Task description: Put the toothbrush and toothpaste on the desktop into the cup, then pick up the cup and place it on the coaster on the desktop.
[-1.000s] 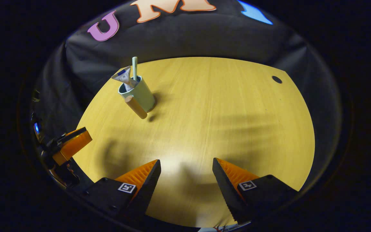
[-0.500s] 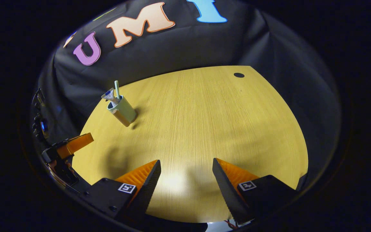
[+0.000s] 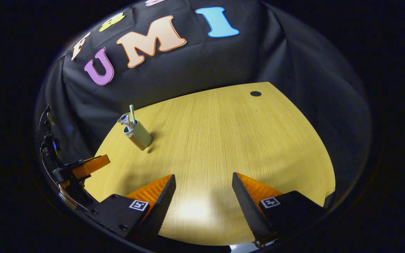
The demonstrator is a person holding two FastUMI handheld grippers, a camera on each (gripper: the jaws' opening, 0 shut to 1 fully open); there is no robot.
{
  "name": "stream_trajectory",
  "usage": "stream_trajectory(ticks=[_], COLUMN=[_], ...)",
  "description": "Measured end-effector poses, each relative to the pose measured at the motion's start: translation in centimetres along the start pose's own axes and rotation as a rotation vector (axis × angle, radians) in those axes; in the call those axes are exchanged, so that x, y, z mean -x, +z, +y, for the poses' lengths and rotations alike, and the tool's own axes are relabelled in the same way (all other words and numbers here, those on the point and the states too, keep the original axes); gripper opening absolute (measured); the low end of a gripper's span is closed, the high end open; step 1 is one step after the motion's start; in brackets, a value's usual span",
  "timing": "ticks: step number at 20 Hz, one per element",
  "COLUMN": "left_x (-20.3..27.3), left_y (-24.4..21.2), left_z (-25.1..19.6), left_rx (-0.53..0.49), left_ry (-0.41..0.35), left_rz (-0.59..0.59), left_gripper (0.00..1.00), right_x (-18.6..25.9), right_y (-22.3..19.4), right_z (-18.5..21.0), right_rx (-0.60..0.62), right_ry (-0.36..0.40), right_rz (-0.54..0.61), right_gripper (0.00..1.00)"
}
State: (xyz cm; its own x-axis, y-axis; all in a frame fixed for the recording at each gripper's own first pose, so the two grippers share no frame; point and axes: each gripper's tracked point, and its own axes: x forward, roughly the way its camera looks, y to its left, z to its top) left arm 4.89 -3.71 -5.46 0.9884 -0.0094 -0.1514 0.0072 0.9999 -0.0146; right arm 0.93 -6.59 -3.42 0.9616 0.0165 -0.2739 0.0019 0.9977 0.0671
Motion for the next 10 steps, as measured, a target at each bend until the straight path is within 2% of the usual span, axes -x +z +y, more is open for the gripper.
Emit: stream_trajectory(ticks=[4,8,10], left_x=[1.1,2.5,3.0], left_y=[0.0,-0.4,-0.8], left_z=[1.1,3.1,4.3], left_rx=[-0.098,-0.125,-0.133], left_ry=[-0.034,-0.079,-0.088], left_rz=[-0.006,0.007,0.014], left_gripper=[0.93,0.93,0.92], right_x=[1.0,2.6,3.2], right_y=[0.3,0.1,-0.1], right_z=[0.8,4.0,5.3], right_rx=[-0.030,-0.093,-0.092], right_ry=[-0.033,-0.050,-0.074], right_rz=[-0.061,-0.105,-0.133], right_gripper=[0.99,0.99,0.95])
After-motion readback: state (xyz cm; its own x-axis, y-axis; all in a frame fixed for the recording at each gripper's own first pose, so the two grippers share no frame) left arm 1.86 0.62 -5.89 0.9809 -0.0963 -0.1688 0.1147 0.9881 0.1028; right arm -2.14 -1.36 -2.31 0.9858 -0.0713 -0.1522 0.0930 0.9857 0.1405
